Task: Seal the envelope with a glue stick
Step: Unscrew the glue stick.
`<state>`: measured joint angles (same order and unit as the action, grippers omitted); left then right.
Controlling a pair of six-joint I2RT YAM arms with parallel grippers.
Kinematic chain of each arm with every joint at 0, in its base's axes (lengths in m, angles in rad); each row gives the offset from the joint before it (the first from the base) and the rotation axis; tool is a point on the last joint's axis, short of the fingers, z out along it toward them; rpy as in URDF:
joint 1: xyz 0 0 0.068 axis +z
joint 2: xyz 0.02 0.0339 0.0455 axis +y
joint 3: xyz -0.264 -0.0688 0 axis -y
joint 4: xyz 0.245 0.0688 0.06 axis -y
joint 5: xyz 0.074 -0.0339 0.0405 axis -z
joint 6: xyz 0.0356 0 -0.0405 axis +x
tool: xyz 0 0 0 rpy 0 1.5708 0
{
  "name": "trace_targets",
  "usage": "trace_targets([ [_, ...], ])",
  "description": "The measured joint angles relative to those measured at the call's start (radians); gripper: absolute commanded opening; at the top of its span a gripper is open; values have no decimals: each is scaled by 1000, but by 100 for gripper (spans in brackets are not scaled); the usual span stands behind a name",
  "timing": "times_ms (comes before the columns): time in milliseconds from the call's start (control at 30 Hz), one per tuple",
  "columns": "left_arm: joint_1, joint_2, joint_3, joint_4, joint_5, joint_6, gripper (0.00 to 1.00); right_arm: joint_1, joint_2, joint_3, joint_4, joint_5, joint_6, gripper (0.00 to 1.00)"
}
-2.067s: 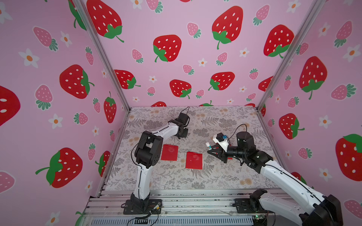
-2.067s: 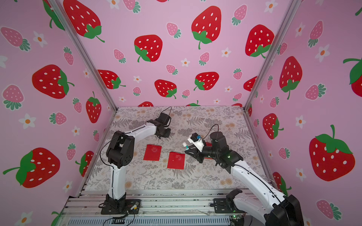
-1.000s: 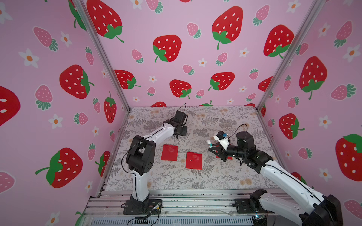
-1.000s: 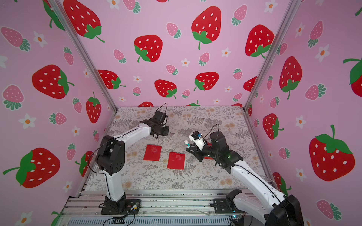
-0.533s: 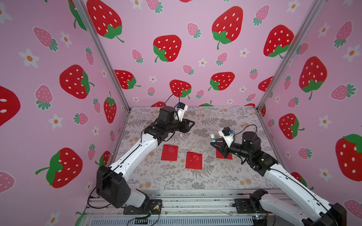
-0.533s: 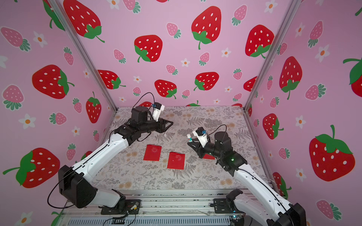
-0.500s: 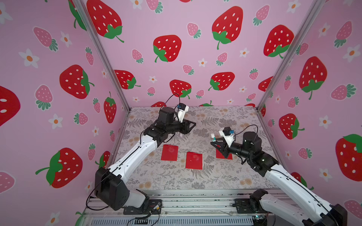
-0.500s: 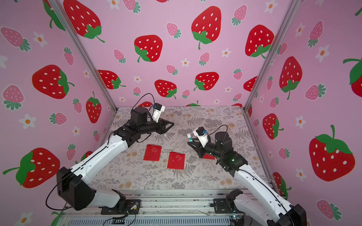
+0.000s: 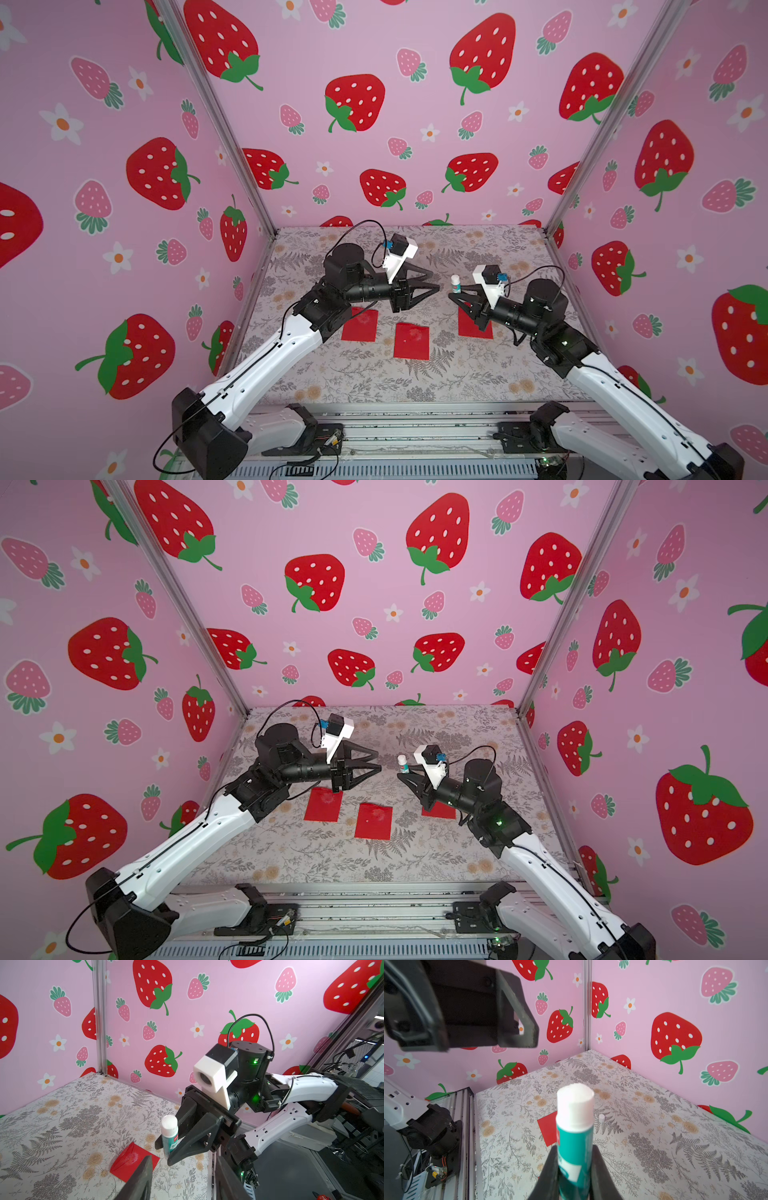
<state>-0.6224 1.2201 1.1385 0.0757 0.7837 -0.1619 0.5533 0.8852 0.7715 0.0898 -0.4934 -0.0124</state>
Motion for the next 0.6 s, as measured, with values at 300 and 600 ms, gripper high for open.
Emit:
trace_targets([
  [300,-43,4,-18,79,71,-7,44,0,-23,15,68,-119,34,0],
  [600,-81,34,-10,102,100,5,40,0,-22,18,111,-224,64,0],
])
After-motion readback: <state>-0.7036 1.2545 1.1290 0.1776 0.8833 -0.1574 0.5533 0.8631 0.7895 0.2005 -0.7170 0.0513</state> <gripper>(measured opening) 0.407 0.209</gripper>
